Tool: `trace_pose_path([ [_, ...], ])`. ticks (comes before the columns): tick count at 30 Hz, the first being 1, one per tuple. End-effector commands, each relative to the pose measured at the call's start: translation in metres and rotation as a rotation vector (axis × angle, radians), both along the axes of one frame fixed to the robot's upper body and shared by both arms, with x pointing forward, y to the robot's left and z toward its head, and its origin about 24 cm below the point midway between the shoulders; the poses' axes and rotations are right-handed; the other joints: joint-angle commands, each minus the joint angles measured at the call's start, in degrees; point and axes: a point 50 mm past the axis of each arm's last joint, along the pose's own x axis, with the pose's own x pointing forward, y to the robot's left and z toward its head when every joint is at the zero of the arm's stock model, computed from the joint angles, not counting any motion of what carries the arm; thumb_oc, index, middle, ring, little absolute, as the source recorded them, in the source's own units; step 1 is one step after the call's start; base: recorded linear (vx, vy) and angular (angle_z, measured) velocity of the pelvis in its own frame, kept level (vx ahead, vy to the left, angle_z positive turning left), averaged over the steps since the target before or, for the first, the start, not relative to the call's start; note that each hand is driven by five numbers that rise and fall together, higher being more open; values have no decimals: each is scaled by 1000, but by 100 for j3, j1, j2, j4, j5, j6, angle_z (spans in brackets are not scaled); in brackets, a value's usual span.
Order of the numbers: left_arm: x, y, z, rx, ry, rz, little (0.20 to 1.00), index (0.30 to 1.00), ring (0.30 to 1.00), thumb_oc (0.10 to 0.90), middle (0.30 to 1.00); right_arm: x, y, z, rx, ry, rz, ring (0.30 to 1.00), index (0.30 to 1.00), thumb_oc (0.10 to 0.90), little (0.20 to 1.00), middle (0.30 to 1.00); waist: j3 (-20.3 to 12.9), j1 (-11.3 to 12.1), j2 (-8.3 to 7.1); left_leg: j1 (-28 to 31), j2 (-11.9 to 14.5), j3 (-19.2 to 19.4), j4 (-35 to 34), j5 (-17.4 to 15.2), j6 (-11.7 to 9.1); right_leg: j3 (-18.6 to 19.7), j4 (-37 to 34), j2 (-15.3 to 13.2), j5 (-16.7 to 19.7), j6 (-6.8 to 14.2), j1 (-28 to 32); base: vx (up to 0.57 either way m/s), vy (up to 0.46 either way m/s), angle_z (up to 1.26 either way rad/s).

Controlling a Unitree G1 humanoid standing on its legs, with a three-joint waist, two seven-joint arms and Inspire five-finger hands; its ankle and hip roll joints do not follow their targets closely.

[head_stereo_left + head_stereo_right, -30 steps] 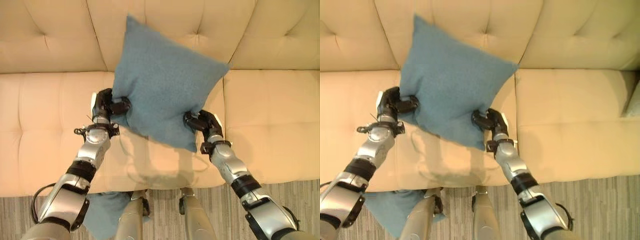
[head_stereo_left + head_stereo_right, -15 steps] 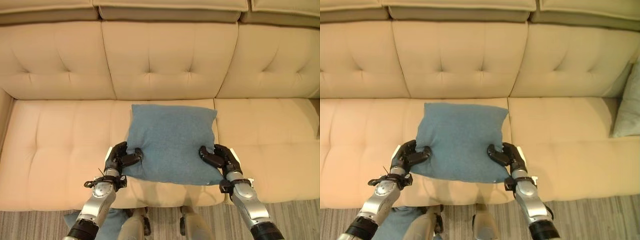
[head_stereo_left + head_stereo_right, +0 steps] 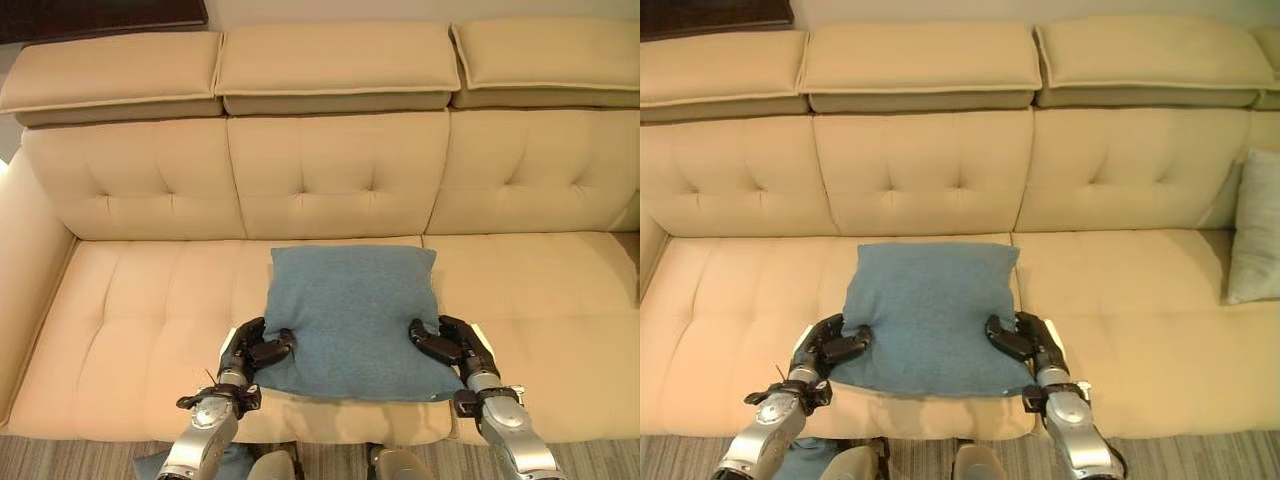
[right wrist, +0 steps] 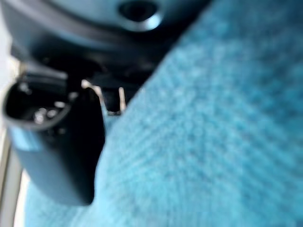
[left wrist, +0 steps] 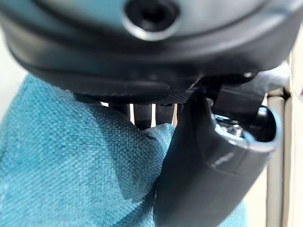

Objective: Pick up all the scattered cushions and arrange them neatly on the sofa.

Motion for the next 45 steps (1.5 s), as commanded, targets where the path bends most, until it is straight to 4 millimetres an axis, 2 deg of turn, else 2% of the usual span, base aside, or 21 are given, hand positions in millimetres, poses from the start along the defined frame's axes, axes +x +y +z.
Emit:
trace_pose_path([
  [1,23,-26,52,-84,-306,-138,300,300,300,400,300,22,25,47,50,-282,96,300,300,400,300,300,-1016,-12,-269,-365,-779,-225,1162,-1435,278,34,595,109,-925,-96,-402,-40,61,-6],
  [4,20,-22,49,-84,-289,-123,300,300,300,400,300,27,31,49,57,-298,103,300,300,400,300,300,-981,-2,-232,-371,-885,-332,875,-1362,391,51,843,143,-856,34,-688,-68,112,-27],
  [7,19,-13,48,-52,-282,-111,300,300,300,400,300,33,42,53,76,-317,135,300,300,400,300,300,-854,74,-273,-389,-730,-127,786,-1297,491,-58,1421,55,-913,146,-1033,-99,68,-37],
  [9,19,-8,47,-26,-280,-98,300,300,300,400,300,35,49,52,84,-314,153,300,300,400,300,300,-825,172,-334,-316,-646,17,718,-1307,547,-161,1504,-81,-901,211,-1077,-35,10,-72],
  [13,18,-7,48,-22,-285,-100,300,300,300,400,300,34,52,52,81,-312,170,300,300,400,300,300,-847,213,-309,-195,-557,63,554,-1299,588,-144,1543,-276,-838,258,-1019,-18,-22,-25],
  [15,18,-8,49,-20,-291,-102,300,300,300,400,300,35,51,53,78,-316,167,300,300,400,300,300,-852,211,-290,-169,-536,63,519,-1295,586,-130,1541,-334,-826,264,-986,-11,-46,8],
  [19,25,-9,56,-8,-316,-102,300,300,300,400,300,38,51,61,60,-341,173,300,300,400,300,300,-895,252,-266,-170,-369,110,595,-1354,508,-142,1343,-756,-675,338,-754,-12,-131,10],
  [20,25,-9,56,-8,-316,-102,300,300,300,400,300,38,51,61,60,-342,173,300,300,400,300,300,-891,254,-265,-168,-368,111,598,-1357,508,-141,1339,-754,-673,338,-749,-3,-198,6],
  [21,26,-7,57,-5,-321,-94,300,300,300,400,300,39,52,63,53,-345,183,300,300,400,300,300,-909,298,-275,-183,-281,156,637,-1357,456,-242,1197,-906,-547,388,-711,4,-225,2],
  [24,25,-5,58,-10,-329,-82,300,300,300,400,300,40,53,63,46,-337,204,300,300,400,300,300,-925,362,-302,-148,-138,215,601,-1304,341,-431,994,-1042,-424,463,-681,14,-221,5],
  [26,24,-3,58,-6,-329,-76,300,300,300,400,300,40,54,63,43,-336,213,300,300,400,300,300,-919,380,-324,-151,-80,246,593,-1277,286,-495,889,-1052,-424,490,-648,40,-309,13],
  [28,20,-4,55,-21,-316,-71,300,300,300,400,300,39,54,62,38,-331,219,300,300,400,300,300,-954,383,-366,-163,92,179,500,-1129,112,-418,735,-869,-562,474,-586,67,-418,12],
  [30,21,-8,56,-45,-320,-63,300,300,300,400,300,40,50,68,17,-354,216,300,300,400,300,300,-867,366,-335,-333,268,70,544,-977,-26,-436,697,-667,-673,363,-609,-46,-319,-9],
  [33,24,-14,58,-60,-327,-74,300,300,300,400,300,41,45,71,-4,-366,201,300,300,400,300,300,-783,322,-316,-535,312,-59,665,-907,-69,-547,629,-558,-751,254,-593,-107,-191,0],
  [34,28,-22,59,-79,-335,-90,300,300,300,400,300,40,39,70,-20,-362,171,300,300,400,300,300,-716,247,-335,-660,278,81,872,-927,-40,-724,577,-547,-763,174,-576,-122,-140,-5],
  [36,29,-24,61,-79,-343,-101,300,300,300,400,300,41,38,71,-20,-363,169,300,300,400,300,300,-695,256,-359,-698,130,7,1031,-1029,-16,-724,576,-533,-752,153,-589,-107,-114,15],
  [37,31,-26,65,-74,-363,-118,300,300,300,400,300,42,39,71,-21,-366,172,300,300,400,300,300,-669,278,-402,-777,-334,-309,1314,-1322,43,-678,602,-505,-714,130,-662,-92,-45,14],
  [38,31,-28,65,-81,-362,-126,300,300,300,400,300,42,39,71,-21,-362,172,300,300,400,300,300,-650,284,-398,-758,-489,-352,1422,-1465,86,-638,625,-481,-706,119,-683,-101,-18,1],
  [41,32,-30,65,-88,-356,-131,300,300,300,400,300,42,39,69,-36,-353,170,300,300,400,300,300,-719,261,-283,-502,-690,-396,1063,-1581,279,-536,673,-388,-689,158,-799,-33,107,-16],
  [42,33,-29,66,-81,-364,-128,300,300,300,400,300,43,39,70,-34,-359,166,300,300,400,300,300,-701,259,-281,-510,-787,-511,1038,-1583,310,-500,709,-412,-615,208,-879,-68,131,-29],
  [45,34,-27,69,-68,-374,-130,300,300,300,400,300,44,41,71,-20,-367,161,300,300,400,300,300,-628,207,-289,-550,-811,-497,949,-1533,348,-451,797,-442,-517,293,-1080,-169,97,-22],
])
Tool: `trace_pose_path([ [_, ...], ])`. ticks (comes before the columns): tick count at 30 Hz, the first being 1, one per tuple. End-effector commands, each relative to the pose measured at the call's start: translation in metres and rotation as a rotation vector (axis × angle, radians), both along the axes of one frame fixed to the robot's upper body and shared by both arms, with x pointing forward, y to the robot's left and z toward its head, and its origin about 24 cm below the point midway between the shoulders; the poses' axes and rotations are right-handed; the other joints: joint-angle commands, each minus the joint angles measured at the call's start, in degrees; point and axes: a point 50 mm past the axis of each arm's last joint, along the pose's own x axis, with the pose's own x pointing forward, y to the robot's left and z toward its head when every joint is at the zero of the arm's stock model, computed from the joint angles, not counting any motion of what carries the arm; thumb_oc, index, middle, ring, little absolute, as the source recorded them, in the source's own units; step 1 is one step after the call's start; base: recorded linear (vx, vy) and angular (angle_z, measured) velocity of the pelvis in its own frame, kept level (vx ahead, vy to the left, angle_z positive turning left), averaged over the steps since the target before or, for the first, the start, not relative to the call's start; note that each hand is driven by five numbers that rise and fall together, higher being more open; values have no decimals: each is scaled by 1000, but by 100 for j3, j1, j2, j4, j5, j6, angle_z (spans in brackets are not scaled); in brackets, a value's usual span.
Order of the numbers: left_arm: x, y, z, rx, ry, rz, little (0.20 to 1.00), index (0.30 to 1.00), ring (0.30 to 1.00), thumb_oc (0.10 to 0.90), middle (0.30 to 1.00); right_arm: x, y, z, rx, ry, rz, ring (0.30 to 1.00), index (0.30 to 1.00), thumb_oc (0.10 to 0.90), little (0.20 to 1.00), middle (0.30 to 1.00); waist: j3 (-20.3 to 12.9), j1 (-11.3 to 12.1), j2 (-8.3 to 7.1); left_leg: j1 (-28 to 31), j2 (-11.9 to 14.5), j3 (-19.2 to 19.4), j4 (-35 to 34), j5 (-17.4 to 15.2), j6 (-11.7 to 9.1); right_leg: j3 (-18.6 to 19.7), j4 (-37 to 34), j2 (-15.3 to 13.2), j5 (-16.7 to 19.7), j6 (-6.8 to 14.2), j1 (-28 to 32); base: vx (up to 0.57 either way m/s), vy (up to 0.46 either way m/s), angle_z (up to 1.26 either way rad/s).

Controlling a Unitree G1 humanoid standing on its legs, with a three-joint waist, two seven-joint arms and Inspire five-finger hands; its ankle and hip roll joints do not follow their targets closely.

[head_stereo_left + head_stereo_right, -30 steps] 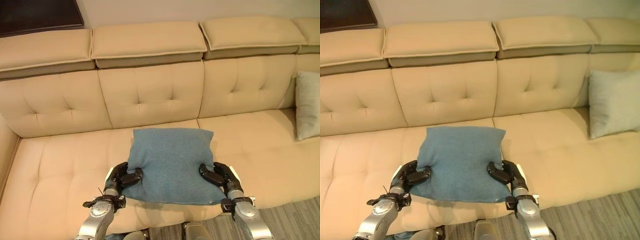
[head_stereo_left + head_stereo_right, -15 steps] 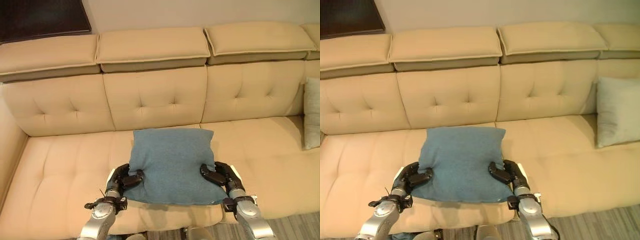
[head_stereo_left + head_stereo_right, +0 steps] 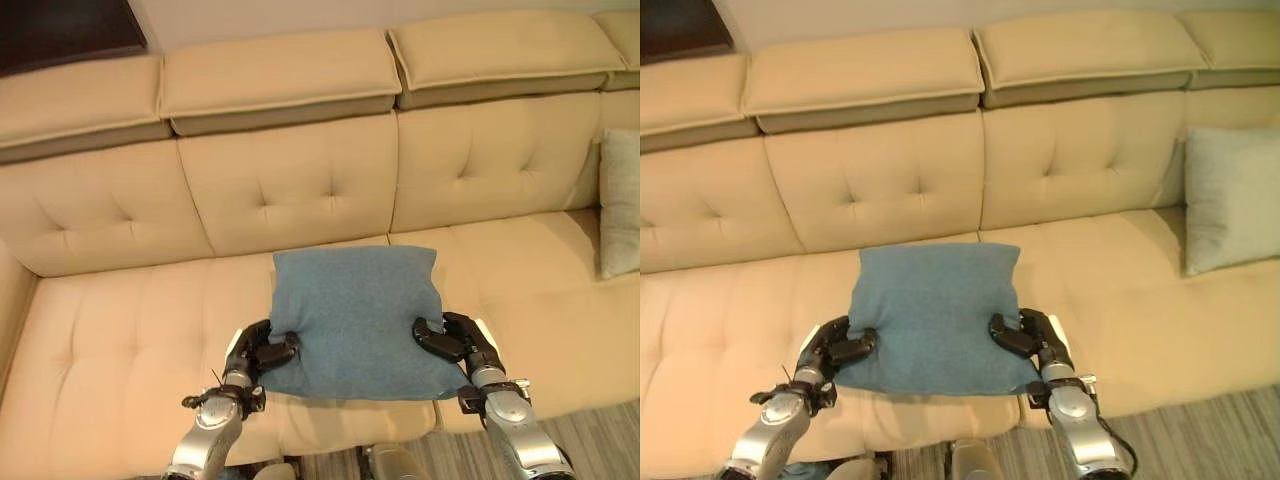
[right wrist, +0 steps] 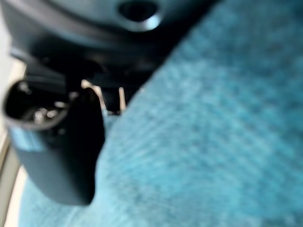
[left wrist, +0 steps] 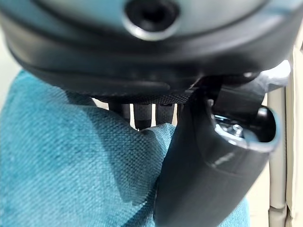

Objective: Pick up all the scattered cushions and arrange them neatly on the sofa.

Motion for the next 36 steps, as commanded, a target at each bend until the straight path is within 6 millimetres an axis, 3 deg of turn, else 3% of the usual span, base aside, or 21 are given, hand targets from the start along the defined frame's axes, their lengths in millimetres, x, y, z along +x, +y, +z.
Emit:
trace_pose_path([
  [1,32,-22,69,-70,-373,-124,300,300,300,400,300,35,44,59,74,-334,154,300,300,400,300,300,-158,131,-284,-668,-423,-42,820,-850,239,-382,242,-413,-272,533,-128,-392,141,-46],
  [5,28,-16,65,-66,-353,-112,300,300,300,400,300,33,48,59,91,-337,169,300,300,400,300,300,-244,320,-237,-730,-217,181,626,-661,297,-578,892,-322,-886,333,302,-192,24,-82],
  [7,26,-13,62,-67,-339,-99,300,300,300,400,300,32,49,57,103,-334,172,300,300,400,300,300,-360,461,-296,-810,-174,304,595,-593,279,-731,748,-364,-990,324,669,-111,-101,-31],
  [10,22,-10,60,-78,-329,-82,300,300,300,400,300,33,53,59,108,-338,185,300,300,400,300,300,-486,646,-472,-983,-110,515,671,-430,209,-871,-99,-268,-1021,268,1018,-91,-192,-46],
  [18,20,-17,56,-119,-311,-80,300,300,300,400,300,31,47,62,101,-344,183,300,300,400,300,300,-350,501,-384,-1032,44,352,819,-331,67,-778,-342,3,-999,69,1025,-47,-140,-15],
  [20,21,-23,57,-136,-310,-97,300,300,300,400,300,28,40,63,91,-350,160,300,300,400,300,300,-284,417,-396,-1085,70,285,1173,-452,15,-771,-417,70,-1020,-12,1116,14,-136,10],
  [21,21,-24,57,-140,-311,-98,300,300,300,400,300,27,39,63,95,-353,152,300,300,400,300,300,-242,418,-409,-1105,17,214,1343,-531,11,-766,-400,67,-1036,-28,1167,79,-138,4],
  [22,21,-26,57,-140,-310,-101,300,300,300,400,300,27,37,63,92,-354,143,300,300,400,300,300,-232,454,-408,-1206,-271,-38,1396,-604,30,-728,-380,88,-1055,-41,1198,61,-68,-4],
  [23,21,-26,57,-140,-311,-102,300,300,300,400,300,27,37,63,92,-354,143,300,300,400,300,300,-246,447,-406,-1221,-273,-45,1380,-582,31,-736,-385,88,-1042,-40,1180,155,-59,2],
  [24,19,-26,54,-138,-300,-108,300,300,300,400,300,25,35,62,88,-347,138,300,300,400,300,300,-335,452,-369,-1239,-451,0,1175,-532,88,-722,-390,158,-1085,-21,1257,110,-22,4],
  [25,19,-26,54,-138,-299,-108,300,300,300,400,300,25,35,62,88,-346,138,300,300,400,300,300,-338,452,-373,-1232,-456,2,1163,-528,90,-721,-390,153,-1088,-18,1260,182,-33,12],
  [28,17,-25,53,-129,-294,-102,300,300,300,400,300,26,33,62,70,-347,123,300,300,400,300,300,-441,521,-361,-1632,-529,545,1117,-362,124,-601,-351,267,-1206,-45,1423,171,3,7],
  [30,17,-23,52,-121,-293,-96,300,300,300,400,300,27,35,63,69,-350,129,300,300,400,300,300,-482,597,-328,-1496,-490,544,924,-326,142,-525,-294,332,-1276,-50,1469,213,59,-18],
  [32,12,-15,49,-113,-286,-67,300,300,300,400,300,28,43,63,80,-357,156,300,300,400,300,300,-581,764,-346,-1180,-593,329,875,-377,252,-591,59,218,-1347,144,1634,304,91,-74],
  [33,12,-15,49,-113,-286,-67,300,300,300,400,300,28,43,63,80,-357,156,300,300,400,300,300,-591,767,-338,-1191,-583,328,865,-361,250,-589,52,228,-1330,142,1620,258,117,-53],
  [34,10,-13,49,-109,-286,-62,300,300,300,400,300,30,48,64,64,-355,178,300,300,400,300,300,-596,777,-327,-879,-561,392,821,-481,384,-691,800,-46,-1069,396,1449,206,121,-35],
  [36,11,-11,50,-92,-287,-69,300,300,300,400,300,31,49,65,61,-356,190,300,300,400,300,300,-572,677,-268,-627,-517,413,754,-531,482,-695,1664,-213,-658,650,1094,255,127,-21],
])
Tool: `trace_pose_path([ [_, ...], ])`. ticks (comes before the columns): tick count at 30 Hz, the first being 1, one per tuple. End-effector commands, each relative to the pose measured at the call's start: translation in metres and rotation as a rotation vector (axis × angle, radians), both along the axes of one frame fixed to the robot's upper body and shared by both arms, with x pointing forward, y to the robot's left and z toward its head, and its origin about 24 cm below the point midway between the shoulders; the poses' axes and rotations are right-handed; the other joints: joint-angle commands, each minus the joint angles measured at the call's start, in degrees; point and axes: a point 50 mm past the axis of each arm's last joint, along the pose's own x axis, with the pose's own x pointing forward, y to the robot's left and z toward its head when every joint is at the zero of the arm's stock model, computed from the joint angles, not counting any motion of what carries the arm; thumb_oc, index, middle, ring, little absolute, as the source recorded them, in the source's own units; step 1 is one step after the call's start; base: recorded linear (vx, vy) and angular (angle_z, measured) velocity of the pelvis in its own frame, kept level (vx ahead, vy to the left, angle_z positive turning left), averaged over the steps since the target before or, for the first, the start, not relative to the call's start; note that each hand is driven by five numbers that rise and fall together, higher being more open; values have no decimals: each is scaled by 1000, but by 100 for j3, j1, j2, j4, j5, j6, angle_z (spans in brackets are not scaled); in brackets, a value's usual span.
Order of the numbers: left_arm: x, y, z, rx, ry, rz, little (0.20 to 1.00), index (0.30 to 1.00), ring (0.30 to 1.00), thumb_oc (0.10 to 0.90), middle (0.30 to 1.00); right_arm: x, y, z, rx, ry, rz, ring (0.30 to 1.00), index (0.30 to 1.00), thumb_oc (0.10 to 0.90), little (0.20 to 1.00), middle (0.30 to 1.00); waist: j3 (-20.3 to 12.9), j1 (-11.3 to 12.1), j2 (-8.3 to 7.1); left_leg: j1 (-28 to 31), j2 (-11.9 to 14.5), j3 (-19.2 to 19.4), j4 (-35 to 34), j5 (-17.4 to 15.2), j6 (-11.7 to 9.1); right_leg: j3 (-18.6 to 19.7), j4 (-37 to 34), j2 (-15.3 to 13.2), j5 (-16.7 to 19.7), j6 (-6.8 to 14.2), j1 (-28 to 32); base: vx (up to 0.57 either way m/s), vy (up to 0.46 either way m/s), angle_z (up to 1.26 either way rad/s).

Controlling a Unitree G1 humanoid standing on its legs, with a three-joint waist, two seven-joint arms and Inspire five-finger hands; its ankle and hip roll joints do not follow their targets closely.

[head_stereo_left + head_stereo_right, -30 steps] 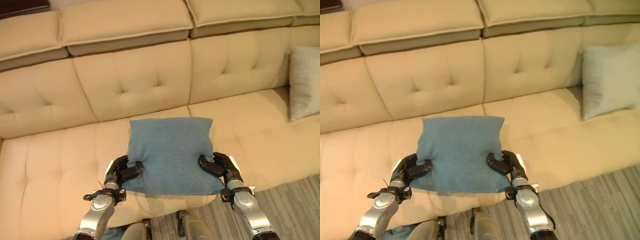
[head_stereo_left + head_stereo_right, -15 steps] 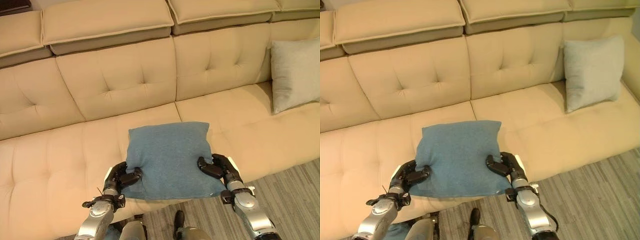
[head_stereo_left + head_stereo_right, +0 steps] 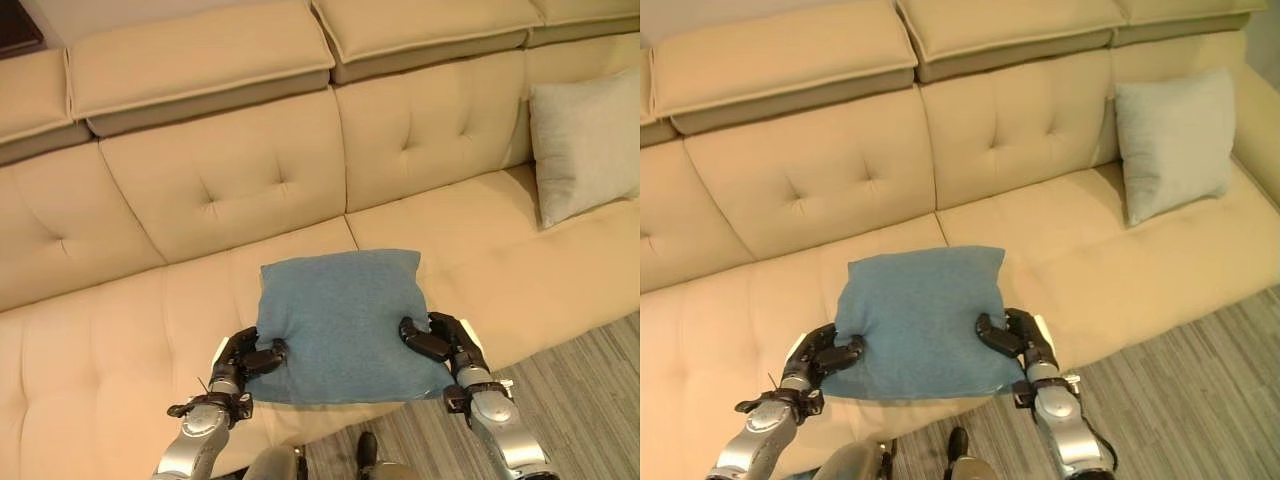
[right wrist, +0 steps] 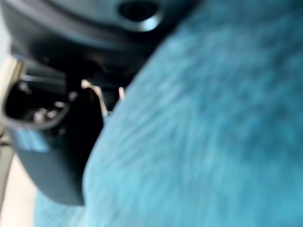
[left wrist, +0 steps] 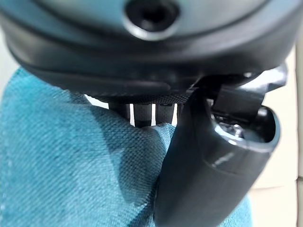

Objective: Pick up all the scattered cushions and arrange them neatly on the sofa.

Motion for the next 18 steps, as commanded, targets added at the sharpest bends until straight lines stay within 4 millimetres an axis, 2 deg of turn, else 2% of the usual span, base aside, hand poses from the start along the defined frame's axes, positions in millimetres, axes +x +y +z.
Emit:
trace_pose_path([
  [1,24,-34,56,-93,-330,-132,300,300,300,400,300,24,26,64,46,-346,123,300,300,400,300,300,-735,-91,91,-373,-115,-152,600,-810,141,-251,1682,4,122,330,-77,181,69,-10],
  [4,25,-32,57,-89,-336,-126,300,300,300,400,300,24,27,63,50,-344,125,300,300,400,300,300,-726,-119,137,-246,-83,-182,500,-841,131,-398,1703,-198,53,286,-215,139,10,33],
  [5,25,-34,57,-91,-339,-133,300,300,300,400,300,23,27,62,52,-339,122,300,300,400,300,300,-738,-178,215,-97,-25,-269,341,-859,66,-541,1281,-373,-153,138,-298,168,-45,4],
  [7,25,-35,57,-94,-341,-136,300,300,300,400,300,22,26,61,52,-336,119,300,300,400,300,300,-733,-222,240,-38,-17,-322,295,-868,36,-463,1037,-356,-206,92,-393,171,-70,-15],
  [8,25,-37,58,-98,-346,-137,300,300,300,400,300,22,23,61,43,-334,106,300,300,400,300,300,-693,-309,219,77,-59,-464,251,-920,-21,-159,374,-325,-90,124,-547,149,-104,-5],
  [9,26,-37,58,-99,-347,-138,300,300,300,400,300,22,22,61,38,-336,101,300,300,400,300,300,-696,-333,198,65,-87,-519,256,-925,-36,-3,119,-308,37,163,-608,207,-149,12],
  [10,28,-38,59,-94,-355,-137,300,300,300,400,300,23,21,62,29,-341,96,300,300,400,300,300,-645,-383,173,107,-121,-642,283,-976,-61,321,-86,-215,151,195,-695,108,-92,44],
  [11,28,-39,60,-93,-360,-140,300,300,300,400,300,23,20,62,23,-341,91,300,300,400,300,300,-646,-394,155,81,-136,-674,305,-978,-73,432,-159,-196,238,226,-741,77,-65,55],
  [13,30,-40,62,-87,-372,-146,300,300,300,400,300,24,19,63,16,-344,92,300,300,400,300,300,-629,-397,112,65,-163,-714,349,-1015,-92,517,-284,-205,321,257,-698,62,-119,81],
  [15,30,-38,63,-75,-378,-146,300,300,300,400,300,25,20,64,25,-345,98,300,300,400,300,300,-735,-355,17,123,-130,-735,289,-1065,-156,403,-648,-260,439,261,-478,121,-220,53],
  [18,30,-36,65,-74,-386,-138,300,300,300,400,300,26,21,63,30,-344,105,300,300,400,300,300,-786,-335,-7,143,-50,-774,218,-1020,-227,290,-826,-220,429,219,-330,53,-183,4],
])
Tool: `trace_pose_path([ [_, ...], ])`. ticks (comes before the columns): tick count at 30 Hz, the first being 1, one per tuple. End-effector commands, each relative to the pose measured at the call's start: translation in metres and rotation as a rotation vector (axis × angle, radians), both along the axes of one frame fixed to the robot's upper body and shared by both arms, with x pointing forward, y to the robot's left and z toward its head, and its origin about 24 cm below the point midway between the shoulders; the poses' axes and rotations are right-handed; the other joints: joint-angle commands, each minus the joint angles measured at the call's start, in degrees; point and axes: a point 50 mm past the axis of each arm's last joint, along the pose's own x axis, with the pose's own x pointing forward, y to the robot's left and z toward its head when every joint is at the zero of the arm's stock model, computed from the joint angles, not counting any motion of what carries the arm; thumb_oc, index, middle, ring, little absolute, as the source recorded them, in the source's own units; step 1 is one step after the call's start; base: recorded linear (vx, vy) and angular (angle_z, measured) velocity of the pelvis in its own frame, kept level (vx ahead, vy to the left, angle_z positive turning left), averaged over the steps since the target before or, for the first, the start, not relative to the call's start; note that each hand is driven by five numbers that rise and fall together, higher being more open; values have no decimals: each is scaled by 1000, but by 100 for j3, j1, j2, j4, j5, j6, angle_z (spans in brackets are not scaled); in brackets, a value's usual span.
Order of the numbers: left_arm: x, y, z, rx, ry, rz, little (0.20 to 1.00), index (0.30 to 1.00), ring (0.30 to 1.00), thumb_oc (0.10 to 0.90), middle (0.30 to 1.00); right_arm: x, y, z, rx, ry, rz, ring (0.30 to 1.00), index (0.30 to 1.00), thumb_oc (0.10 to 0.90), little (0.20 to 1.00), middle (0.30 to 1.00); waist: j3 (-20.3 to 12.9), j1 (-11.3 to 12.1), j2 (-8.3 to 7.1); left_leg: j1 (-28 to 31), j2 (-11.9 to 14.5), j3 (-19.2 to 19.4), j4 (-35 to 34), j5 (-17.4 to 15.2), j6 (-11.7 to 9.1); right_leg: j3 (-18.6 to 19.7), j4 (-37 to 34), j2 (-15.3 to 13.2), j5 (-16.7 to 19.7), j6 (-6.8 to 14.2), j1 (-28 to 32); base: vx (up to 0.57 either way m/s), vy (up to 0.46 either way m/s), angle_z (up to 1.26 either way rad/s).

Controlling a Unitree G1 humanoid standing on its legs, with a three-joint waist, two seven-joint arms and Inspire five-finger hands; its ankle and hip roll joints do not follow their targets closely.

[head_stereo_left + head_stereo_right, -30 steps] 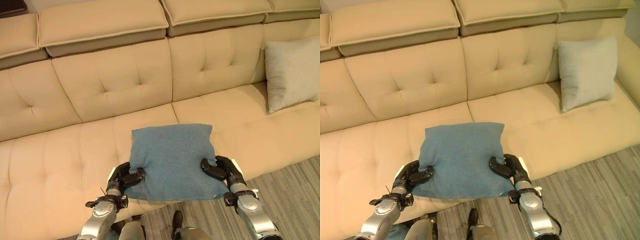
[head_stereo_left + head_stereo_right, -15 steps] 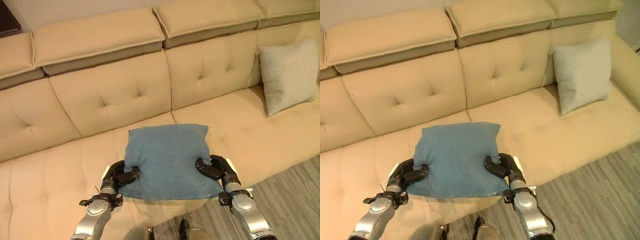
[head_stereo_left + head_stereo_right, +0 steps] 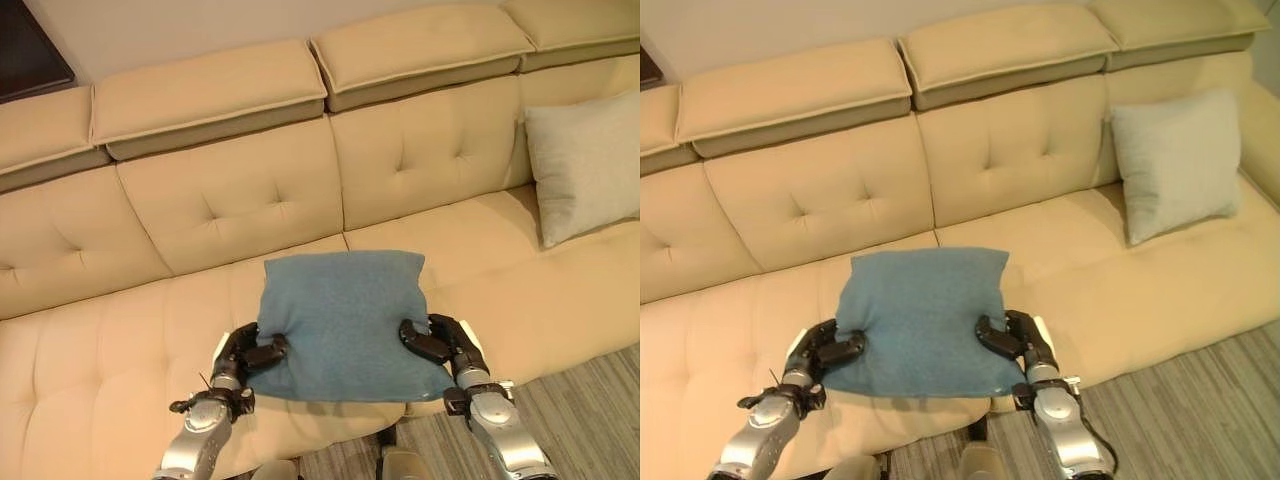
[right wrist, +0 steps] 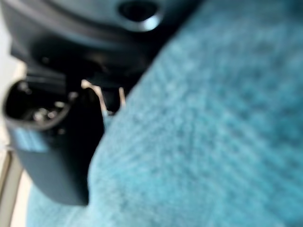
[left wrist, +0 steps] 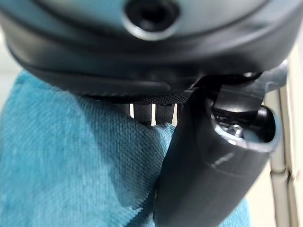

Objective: Pick up all the scattered cushions and arrange them neatly on the sofa.

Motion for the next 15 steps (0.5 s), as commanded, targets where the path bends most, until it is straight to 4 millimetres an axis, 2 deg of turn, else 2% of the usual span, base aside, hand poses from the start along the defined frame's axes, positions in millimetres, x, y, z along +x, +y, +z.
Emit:
trace_pose_path([
  [1,37,-18,76,-49,-418,-110,300,300,300,400,300,31,41,64,100,-367,157,300,300,400,300,300,-696,105,-408,-112,-662,54,439,-1006,64,-322,453,-294,-750,263,-102,39,-266,17],
  [7,37,-24,76,-75,-417,-109,300,300,300,400,300,28,36,66,105,-378,143,300,300,400,300,300,-619,82,-383,-302,-346,-239,404,-747,-253,-640,263,0,-1002,0,91,3,-235,30],
  [11,45,-31,86,-94,-460,-121,300,300,300,400,300,30,30,70,79,-399,119,300,300,400,300,300,-477,27,-386,-713,-334,-230,662,-676,-332,-843,184,26,-1053,-71,45,-106,-122,58],
  [12,52,-36,95,-102,-497,-127,300,300,300,400,300,34,26,75,60,-422,101,300,300,400,300,300,-364,-29,-423,-1005,-368,68,961,-713,-282,-949,167,-37,-1010,-88,-48,-121,-64,58],
  [15,57,-41,101,-88,-525,-149,300,300,300,400,300,37,26,77,45,-433,85,300,300,400,300,300,-515,-152,-351,-869,-261,555,708,-765,-171,-1038,-28,31,-962,-59,-74,20,-25,44],
])
